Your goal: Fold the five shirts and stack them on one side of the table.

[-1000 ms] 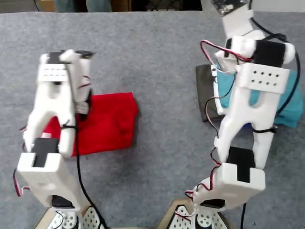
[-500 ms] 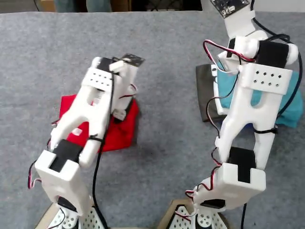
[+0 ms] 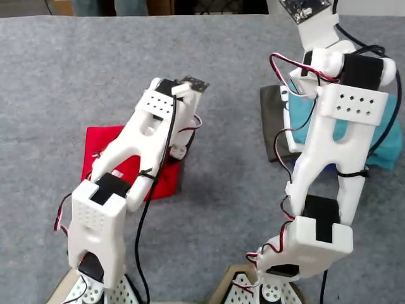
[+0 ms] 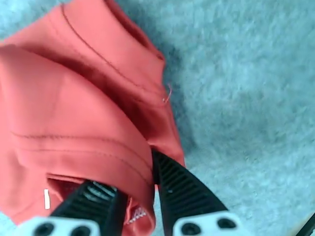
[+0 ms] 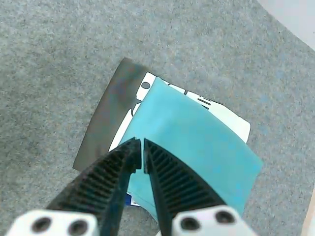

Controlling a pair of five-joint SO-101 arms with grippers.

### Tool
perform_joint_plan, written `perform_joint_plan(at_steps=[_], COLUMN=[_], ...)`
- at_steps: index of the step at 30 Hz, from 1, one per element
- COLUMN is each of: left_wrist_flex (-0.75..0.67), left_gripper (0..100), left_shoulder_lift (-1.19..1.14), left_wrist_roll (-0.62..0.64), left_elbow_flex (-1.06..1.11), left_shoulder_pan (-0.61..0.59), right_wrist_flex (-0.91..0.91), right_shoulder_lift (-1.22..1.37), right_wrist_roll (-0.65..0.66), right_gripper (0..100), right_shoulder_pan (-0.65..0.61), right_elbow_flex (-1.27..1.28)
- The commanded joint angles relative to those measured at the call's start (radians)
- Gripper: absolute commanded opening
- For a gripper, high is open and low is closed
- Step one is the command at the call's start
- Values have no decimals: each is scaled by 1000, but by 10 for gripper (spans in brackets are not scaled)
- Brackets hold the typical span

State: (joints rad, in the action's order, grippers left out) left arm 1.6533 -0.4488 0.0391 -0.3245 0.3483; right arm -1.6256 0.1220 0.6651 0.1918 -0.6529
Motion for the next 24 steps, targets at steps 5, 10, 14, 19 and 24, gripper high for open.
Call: perform_joint_plan(at_steps=[5, 10, 14, 19, 24], left_wrist_flex=[86, 109, 109, 107, 104], left_gripper=[197, 328, 248, 28, 32], left_shoulder_lift=[12, 63, 221, 374, 451], left_wrist_roll=[81, 178, 94, -34, -141], left_elbow_flex=[-134, -213, -260, -183, -21], left_shoulder_pan=[-22, -159, -312, -527, -809], right_wrist_flex=[15, -41, -98, -98, -66], right_shoulder_lift=[-41, -42, -28, 25, 180], right_wrist_roll=[6, 0, -38, -187, -368], right_gripper=[25, 25, 25, 25, 22], right_shoulder_pan=[11, -71, -227, -502, -783], right_elbow_flex=[-4, -4, 24, 61, 61])
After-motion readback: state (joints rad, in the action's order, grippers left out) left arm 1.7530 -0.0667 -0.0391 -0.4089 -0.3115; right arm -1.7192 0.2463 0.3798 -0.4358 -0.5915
